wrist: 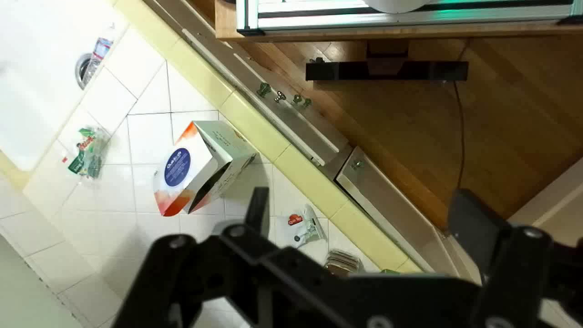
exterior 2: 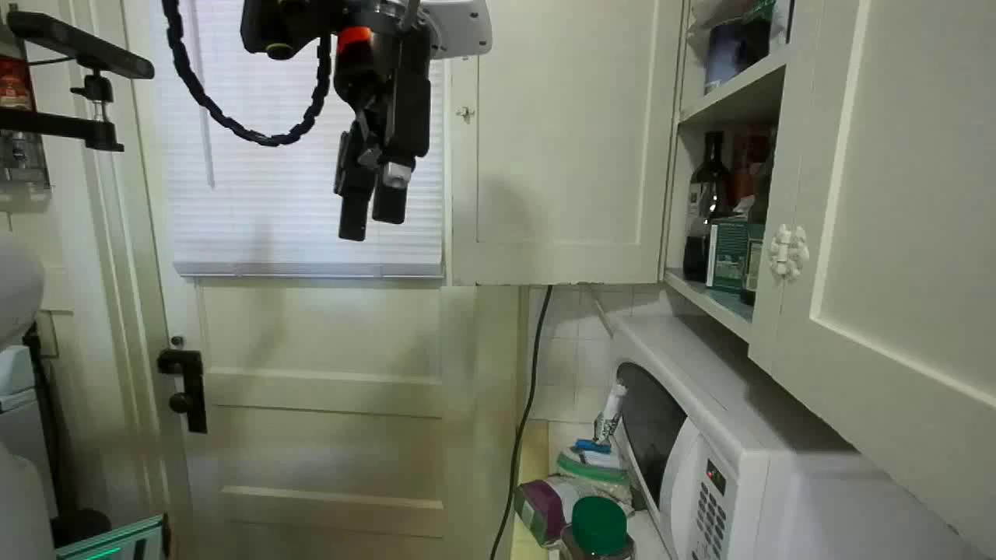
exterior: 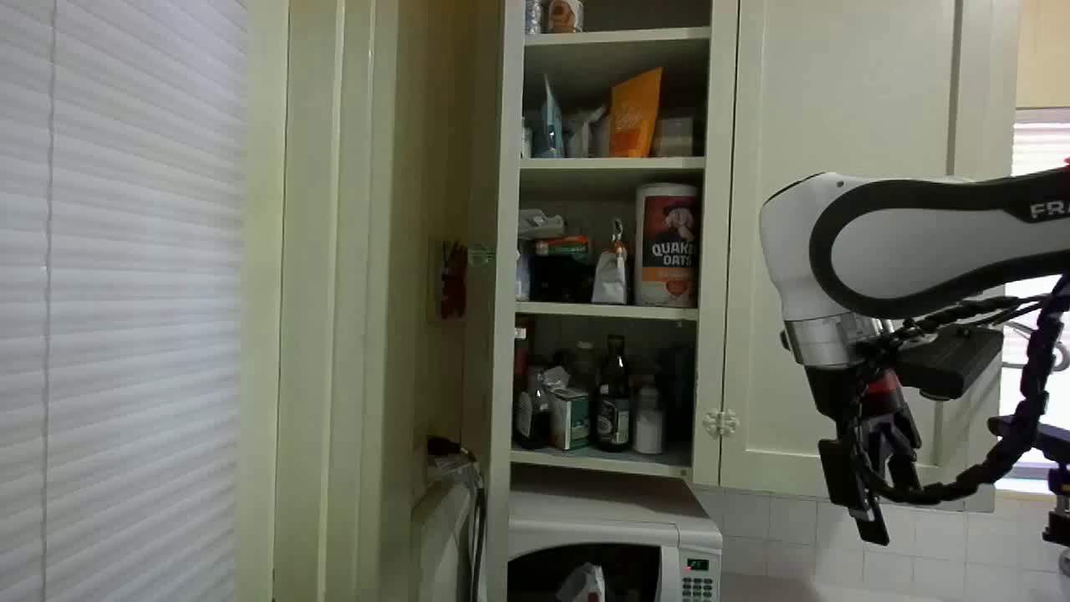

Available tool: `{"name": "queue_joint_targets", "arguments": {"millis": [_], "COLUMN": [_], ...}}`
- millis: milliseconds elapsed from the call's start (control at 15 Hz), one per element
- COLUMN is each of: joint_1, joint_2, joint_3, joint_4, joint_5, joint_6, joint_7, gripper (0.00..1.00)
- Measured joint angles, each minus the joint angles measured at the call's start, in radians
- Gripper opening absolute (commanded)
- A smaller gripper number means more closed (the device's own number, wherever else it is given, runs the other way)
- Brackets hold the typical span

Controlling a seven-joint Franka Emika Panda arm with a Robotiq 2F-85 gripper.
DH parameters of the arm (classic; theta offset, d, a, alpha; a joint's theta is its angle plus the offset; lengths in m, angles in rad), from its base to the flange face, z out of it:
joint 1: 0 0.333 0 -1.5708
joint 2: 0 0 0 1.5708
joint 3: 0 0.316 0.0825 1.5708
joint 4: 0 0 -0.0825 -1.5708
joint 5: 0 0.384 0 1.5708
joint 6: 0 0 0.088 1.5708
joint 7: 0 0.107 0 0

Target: Put the white and green packet inside the open upper cabinet.

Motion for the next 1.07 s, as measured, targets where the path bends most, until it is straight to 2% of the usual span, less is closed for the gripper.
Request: {"name": "queue_joint_targets", "arguments": {"millis": [667, 867, 1067], "joint_1": [0.003, 0.001, 0.0], "joint_2": [0.011, 0.069, 0.178], "joint_3": [-0.017, -0.07, -0.122], "joint_4": [0.0, -0.008, -0.014], "joint_5": [0.0, 0.003, 0.013], "joint_6": [0.018, 0.139, 0.319], "joint_7": [0.0, 0.004, 0.004], "gripper": [1.0, 1.0, 1.0]}}
